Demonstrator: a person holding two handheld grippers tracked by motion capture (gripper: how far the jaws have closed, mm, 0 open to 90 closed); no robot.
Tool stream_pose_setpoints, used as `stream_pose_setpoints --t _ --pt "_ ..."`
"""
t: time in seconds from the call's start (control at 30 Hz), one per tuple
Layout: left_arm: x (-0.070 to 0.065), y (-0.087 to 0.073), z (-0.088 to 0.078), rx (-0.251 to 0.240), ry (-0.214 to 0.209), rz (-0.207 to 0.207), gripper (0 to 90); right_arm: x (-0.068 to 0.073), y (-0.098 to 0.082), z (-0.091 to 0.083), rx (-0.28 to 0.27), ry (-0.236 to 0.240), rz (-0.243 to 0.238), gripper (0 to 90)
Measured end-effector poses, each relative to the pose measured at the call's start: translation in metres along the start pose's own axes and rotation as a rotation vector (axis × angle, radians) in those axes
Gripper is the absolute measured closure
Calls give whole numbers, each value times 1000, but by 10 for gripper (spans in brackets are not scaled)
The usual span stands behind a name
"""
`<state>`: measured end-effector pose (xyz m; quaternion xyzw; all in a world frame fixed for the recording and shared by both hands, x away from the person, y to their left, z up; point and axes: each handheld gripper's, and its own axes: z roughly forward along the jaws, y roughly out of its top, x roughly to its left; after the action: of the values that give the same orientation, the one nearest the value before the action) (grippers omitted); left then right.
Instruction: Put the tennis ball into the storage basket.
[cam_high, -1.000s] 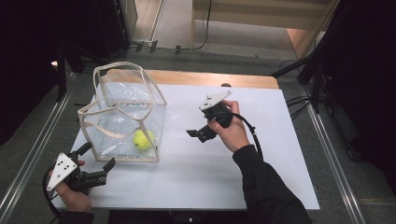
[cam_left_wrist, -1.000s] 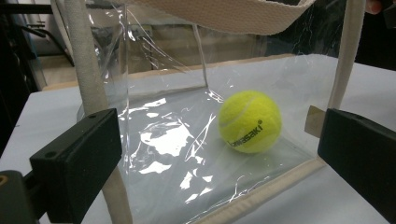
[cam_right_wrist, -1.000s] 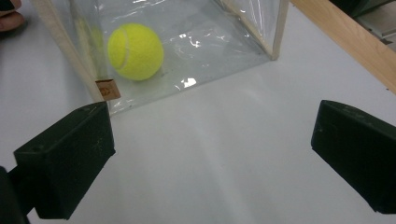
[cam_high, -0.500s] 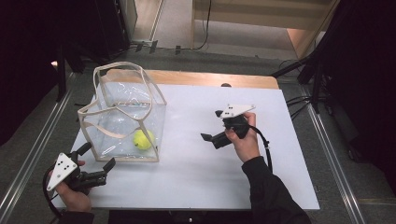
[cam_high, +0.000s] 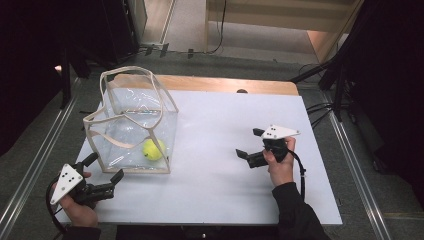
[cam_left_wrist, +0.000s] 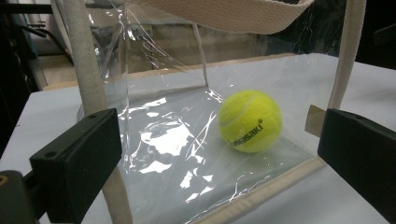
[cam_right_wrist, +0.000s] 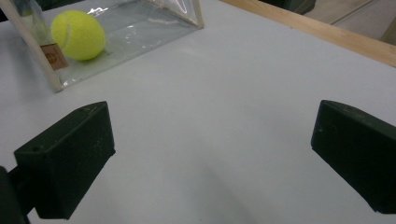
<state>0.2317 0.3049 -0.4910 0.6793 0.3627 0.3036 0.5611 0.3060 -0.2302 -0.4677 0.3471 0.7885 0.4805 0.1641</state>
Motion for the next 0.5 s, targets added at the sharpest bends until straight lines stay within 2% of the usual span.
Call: stream_pose_setpoints --t 0.5 --pt "0 0 0 -2 -1 6 0 -16 -56 -40 -52 -82 100 0"
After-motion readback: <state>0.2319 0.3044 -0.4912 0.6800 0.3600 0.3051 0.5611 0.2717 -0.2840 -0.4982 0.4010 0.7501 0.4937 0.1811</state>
